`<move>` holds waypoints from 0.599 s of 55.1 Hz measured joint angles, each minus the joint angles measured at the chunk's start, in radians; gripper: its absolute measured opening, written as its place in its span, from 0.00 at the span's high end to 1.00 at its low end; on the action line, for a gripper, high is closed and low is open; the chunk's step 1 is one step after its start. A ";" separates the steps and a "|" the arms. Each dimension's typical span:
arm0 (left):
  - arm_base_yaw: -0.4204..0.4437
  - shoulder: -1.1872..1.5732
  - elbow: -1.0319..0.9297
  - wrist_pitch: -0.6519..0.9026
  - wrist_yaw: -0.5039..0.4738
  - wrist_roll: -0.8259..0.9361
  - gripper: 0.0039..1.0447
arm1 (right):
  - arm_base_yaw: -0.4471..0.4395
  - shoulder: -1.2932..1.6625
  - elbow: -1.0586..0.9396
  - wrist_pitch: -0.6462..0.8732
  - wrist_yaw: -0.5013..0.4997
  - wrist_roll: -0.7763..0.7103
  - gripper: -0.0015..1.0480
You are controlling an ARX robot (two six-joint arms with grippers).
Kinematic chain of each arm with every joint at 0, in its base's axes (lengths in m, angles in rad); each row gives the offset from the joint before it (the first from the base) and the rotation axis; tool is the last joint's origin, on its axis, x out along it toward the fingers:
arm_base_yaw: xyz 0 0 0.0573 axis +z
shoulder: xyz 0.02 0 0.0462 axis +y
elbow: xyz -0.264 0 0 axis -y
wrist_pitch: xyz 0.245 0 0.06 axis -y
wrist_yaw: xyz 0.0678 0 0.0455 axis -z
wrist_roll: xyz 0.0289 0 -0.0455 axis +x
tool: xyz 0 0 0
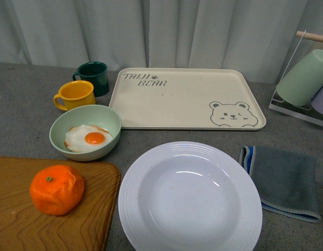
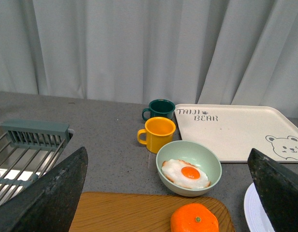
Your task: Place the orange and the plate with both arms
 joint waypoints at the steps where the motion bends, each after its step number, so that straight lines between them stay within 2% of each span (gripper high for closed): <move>1: 0.000 0.000 0.000 0.000 0.000 0.000 0.06 | 0.000 0.000 0.000 0.000 0.000 0.000 0.09; 33: 0.000 0.000 0.000 0.000 0.000 0.000 0.06 | 0.000 0.000 0.000 0.000 0.000 0.000 0.09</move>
